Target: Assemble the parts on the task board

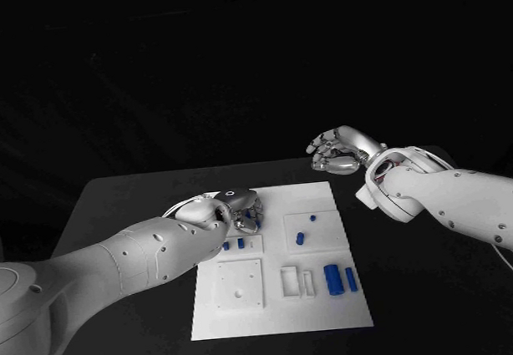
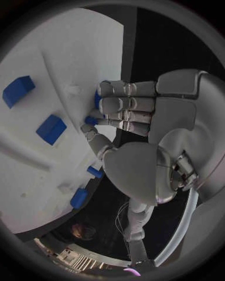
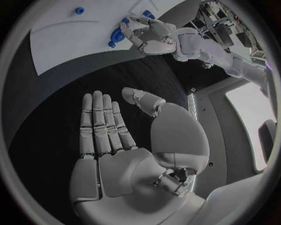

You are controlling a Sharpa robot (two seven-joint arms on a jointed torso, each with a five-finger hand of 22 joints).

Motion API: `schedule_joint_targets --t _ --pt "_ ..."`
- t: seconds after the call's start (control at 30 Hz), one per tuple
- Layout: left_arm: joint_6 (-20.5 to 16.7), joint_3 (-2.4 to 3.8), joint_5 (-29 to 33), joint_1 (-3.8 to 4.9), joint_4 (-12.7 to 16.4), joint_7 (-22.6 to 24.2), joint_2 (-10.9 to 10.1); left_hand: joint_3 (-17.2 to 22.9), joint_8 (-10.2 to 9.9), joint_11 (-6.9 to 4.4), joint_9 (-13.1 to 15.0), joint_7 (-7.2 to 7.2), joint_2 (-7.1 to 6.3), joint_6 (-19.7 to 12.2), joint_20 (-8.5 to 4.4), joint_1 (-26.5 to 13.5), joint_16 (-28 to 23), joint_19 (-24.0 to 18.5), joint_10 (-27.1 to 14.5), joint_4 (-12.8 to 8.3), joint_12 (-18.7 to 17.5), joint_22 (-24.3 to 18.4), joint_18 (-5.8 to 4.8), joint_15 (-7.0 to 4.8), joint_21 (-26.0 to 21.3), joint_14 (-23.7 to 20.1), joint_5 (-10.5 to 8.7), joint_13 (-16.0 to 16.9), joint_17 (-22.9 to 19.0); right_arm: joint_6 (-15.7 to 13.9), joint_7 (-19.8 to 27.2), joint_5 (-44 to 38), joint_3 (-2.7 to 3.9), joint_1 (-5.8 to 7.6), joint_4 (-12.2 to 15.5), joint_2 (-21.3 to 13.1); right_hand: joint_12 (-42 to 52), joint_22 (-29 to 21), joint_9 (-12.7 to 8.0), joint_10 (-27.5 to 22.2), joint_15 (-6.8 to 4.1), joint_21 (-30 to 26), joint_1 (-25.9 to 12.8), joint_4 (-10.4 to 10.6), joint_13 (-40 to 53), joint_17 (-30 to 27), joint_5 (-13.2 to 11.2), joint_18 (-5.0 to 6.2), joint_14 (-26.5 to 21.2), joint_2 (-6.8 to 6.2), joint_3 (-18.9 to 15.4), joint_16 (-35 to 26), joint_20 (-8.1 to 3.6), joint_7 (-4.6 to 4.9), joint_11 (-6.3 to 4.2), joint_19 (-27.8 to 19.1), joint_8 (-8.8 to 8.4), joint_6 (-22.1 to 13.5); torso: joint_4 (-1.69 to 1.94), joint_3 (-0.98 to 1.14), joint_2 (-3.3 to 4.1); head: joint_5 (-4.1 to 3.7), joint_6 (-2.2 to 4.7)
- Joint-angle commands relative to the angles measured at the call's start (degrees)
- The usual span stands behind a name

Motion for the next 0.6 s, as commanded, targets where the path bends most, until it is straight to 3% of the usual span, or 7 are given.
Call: schedule_joint_targets --t 0.03,0.23,0.3,0.6 --pt "2.7 -0.13 0.2 -0.41 -0.2 -1.0 0.3 0.2 0.3 -0.06 -0.1 -0.01 0.57 0.5 -0.26 0.0 0.1 0.4 0.6 0.0 -0.1 0.9 2.96 -0.12 0.4 0.4 -0.18 0.2 0.0 0.8 0.8 0.2 0.03 0.02 0.2 0.1 -0.4 0.0 -0.1 0.5 0.25 -0.3 0.5 0.0 -0.1 -0.1 0.1 -0.06 -0.1 -0.06 -0.4 -0.2 0.38 -0.01 -0.09 0.0 0.18 -0.2 -0.01 0.00 0.03 0.07 -0.04" --pt "2.0 -0.13 0.0 -0.57 -0.9 -0.8 0.4 0.8 0.9 -0.47 -0.4 -0.40 1.93 1.5 -0.48 0.6 0.2 0.7 2.0 -0.2 0.0 0.9 3.05 -0.50 0.6 0.8 0.23 0.6 0.0 1.2 0.5 0.2 0.03 0.03 0.2 0.0 -1.0 -0.1 -0.2 0.3 0.47 -0.8 0.5 -0.1 -1.4 -0.6 0.1 -0.08 -0.6 -0.06 -0.6 -0.7 0.66 -0.02 0.13 -0.6 0.17 -0.2 0.01 -0.03 -0.01 -0.02 -0.21" --pt "2.1 -0.13 0.0 -0.65 -1.3 -0.9 0.5 2.4 0.9 -0.57 -0.6 -0.42 2.11 1.6 -0.58 1.8 0.1 0.7 2.2 -0.2 -0.2 0.8 3.07 -0.63 0.5 1.0 -1.40 0.7 0.0 1.2 0.5 0.2 0.03 0.03 0.2 0.0 -1.2 -0.1 -0.3 0.3 0.56 -1.0 0.6 -0.1 -1.9 -0.8 0.1 -0.08 -0.8 -0.04 -0.6 -0.9 0.76 -0.02 0.22 -0.8 0.17 -0.2 0.02 -0.01 -0.02 -0.02 -0.21" --pt "3.4 -0.13 0.0 -1.23 -1.8 -0.9 1.1 4.4 1.4 -0.91 -1.1 -0.62 1.71 2.4 -0.95 2.2 1.0 1.9 3.4 0.0 -0.7 0.9 3.06 -0.96 1.1 2.5 -2.59 1.1 0.3 1.2 0.6 0.2 0.03 0.05 0.2 0.1 -1.4 -0.1 -0.4 0.3 0.66 -1.2 0.6 -0.1 -2.6 -1.0 0.1 -0.06 -1.0 -0.03 -0.7 -1.0 0.88 -0.03 0.31 -1.1 0.18 -0.2 0.00 -0.04 0.00 0.01 -0.31"
